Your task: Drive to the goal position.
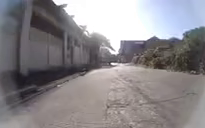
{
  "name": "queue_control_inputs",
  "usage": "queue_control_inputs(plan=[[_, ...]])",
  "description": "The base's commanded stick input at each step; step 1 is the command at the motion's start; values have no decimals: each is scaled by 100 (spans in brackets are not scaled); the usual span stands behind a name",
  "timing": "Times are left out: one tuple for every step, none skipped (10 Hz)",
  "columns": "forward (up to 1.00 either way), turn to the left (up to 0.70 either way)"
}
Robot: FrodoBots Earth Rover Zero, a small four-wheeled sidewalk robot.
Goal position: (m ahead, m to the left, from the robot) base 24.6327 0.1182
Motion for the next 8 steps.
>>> queue_control_inputs(plan=[[70, 0], [70, 0], [70, 0], [70, 0], [70, 0], [70, 0], [70, 0], [70, 0]])
